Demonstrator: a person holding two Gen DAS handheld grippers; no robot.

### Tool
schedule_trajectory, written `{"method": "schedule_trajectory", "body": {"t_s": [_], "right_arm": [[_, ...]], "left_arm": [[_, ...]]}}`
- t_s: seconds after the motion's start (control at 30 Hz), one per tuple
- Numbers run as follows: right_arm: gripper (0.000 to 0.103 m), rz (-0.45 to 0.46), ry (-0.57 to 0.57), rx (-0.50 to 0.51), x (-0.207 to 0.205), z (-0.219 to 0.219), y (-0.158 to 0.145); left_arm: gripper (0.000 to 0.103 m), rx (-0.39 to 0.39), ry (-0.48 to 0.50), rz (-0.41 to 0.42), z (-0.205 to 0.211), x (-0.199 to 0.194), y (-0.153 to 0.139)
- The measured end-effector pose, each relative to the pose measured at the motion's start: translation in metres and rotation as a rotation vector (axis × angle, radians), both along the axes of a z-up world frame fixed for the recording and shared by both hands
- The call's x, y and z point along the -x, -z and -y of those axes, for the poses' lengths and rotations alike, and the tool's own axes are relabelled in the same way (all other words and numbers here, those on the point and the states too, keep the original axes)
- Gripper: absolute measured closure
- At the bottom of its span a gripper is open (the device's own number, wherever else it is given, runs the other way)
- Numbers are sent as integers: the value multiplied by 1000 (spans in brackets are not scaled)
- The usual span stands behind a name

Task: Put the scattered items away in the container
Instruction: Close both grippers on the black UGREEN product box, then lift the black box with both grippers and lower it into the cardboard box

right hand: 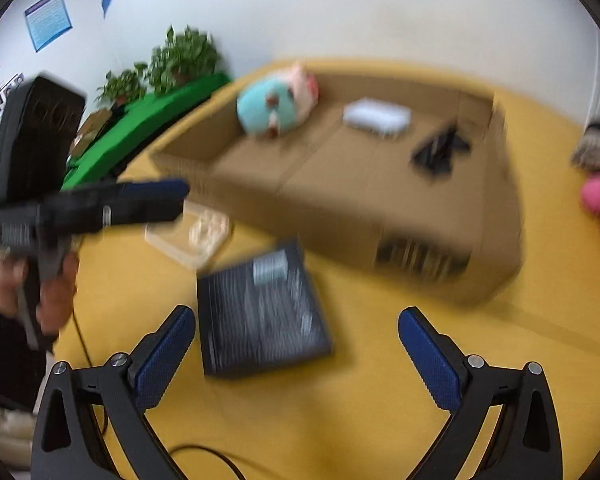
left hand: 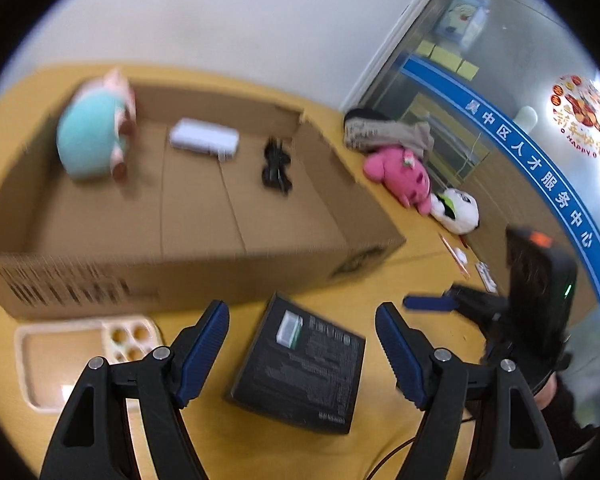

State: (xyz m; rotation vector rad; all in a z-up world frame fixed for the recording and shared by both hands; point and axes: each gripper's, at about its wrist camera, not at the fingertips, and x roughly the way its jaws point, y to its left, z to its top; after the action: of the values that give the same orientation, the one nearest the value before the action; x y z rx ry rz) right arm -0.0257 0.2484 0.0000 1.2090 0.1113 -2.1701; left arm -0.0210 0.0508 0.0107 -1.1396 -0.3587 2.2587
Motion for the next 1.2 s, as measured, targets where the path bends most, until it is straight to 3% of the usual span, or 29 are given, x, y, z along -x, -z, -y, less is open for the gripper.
{"method": "schedule_trajectory", "body": {"t_s": [0.1, 0.3, 0.37, 0.43, 0.57, 0.67, 0.77, 0.9, 1.2], "right_arm": [[0, 99, 1, 51, -12, -4, 28], [0, 173, -16, 101, -35, 15, 61], [0, 142, -16, 68, -38, 29, 66], [0, 78, 5, 29, -38, 41, 68], [0, -28, 40, -52, -37, 57, 75], [2, -67, 51, -83, -38, 61, 77], [11, -83, 98, -73, -37, 53, 74], [12, -161, 86, -115, -42, 54, 64], [12, -327, 78, -64, -51, 65, 7]], "left_arm": [[27, -12, 37, 66, -5, 7, 22], [28, 1, 82, 182, -16, 20, 64], [29, -11, 81, 235, -16, 23, 80], [33, -64, 67, 230, -10, 23, 84], [39, -71, 80, 250, -8, 22, 86], [38, -68, 87, 233, -9, 15, 85], [39, -64, 96, 223, -13, 6, 84], [38, -69, 73, 214, -14, -4, 79], [38, -71, 8, 43, 4, -22, 9]]}}
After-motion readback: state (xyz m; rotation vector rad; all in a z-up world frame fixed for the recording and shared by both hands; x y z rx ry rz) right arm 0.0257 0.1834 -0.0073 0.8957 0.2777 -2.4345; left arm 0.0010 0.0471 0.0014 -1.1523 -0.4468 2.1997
